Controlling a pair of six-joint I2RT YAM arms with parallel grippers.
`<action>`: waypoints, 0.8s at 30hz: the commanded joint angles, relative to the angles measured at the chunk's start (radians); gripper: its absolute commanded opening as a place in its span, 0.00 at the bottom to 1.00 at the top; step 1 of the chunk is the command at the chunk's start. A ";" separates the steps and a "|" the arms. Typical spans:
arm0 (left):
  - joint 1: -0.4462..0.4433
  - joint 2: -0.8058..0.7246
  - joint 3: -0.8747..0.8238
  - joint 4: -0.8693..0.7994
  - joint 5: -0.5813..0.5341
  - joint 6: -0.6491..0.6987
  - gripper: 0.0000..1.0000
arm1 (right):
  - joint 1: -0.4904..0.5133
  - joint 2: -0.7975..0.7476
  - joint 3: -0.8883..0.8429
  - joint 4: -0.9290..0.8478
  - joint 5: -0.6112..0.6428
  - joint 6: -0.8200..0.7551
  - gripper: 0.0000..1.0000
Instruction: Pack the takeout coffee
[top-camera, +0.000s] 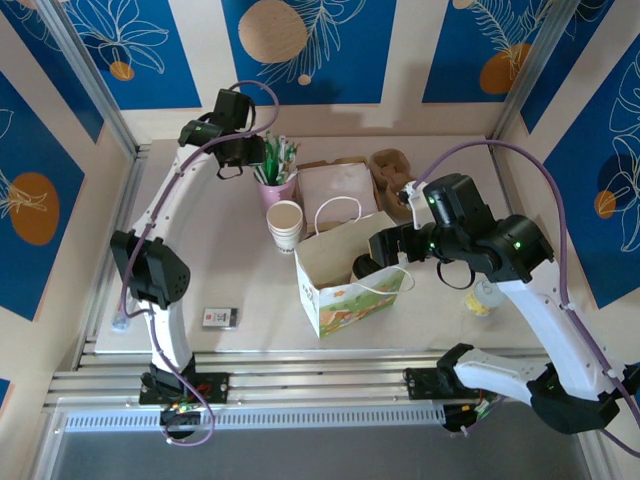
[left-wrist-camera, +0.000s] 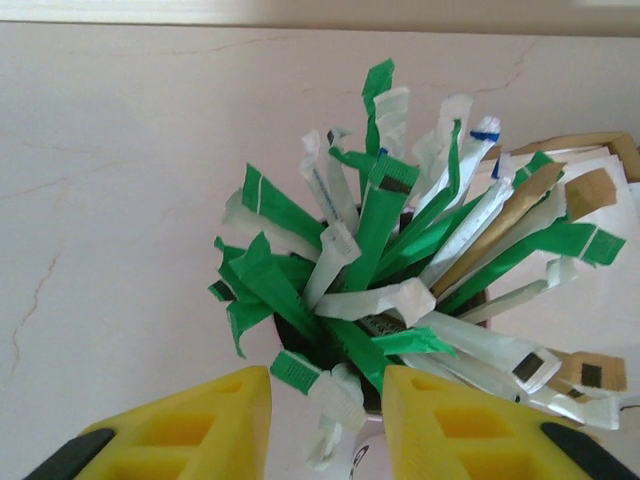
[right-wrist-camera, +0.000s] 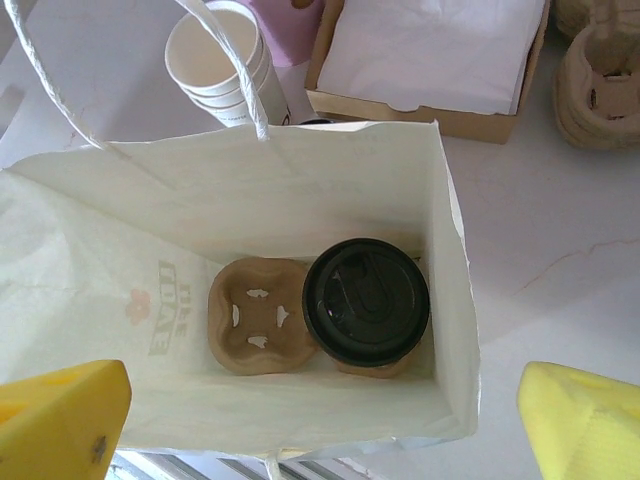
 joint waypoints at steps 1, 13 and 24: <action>-0.008 0.032 0.048 -0.023 -0.019 -0.011 0.32 | -0.004 -0.019 -0.019 0.010 -0.029 -0.014 0.99; -0.015 0.072 0.087 -0.058 -0.040 -0.011 0.25 | -0.007 -0.028 -0.034 0.015 -0.033 -0.017 0.99; -0.017 0.086 0.111 -0.066 -0.045 -0.013 0.05 | -0.010 -0.036 -0.039 0.016 -0.037 -0.018 0.99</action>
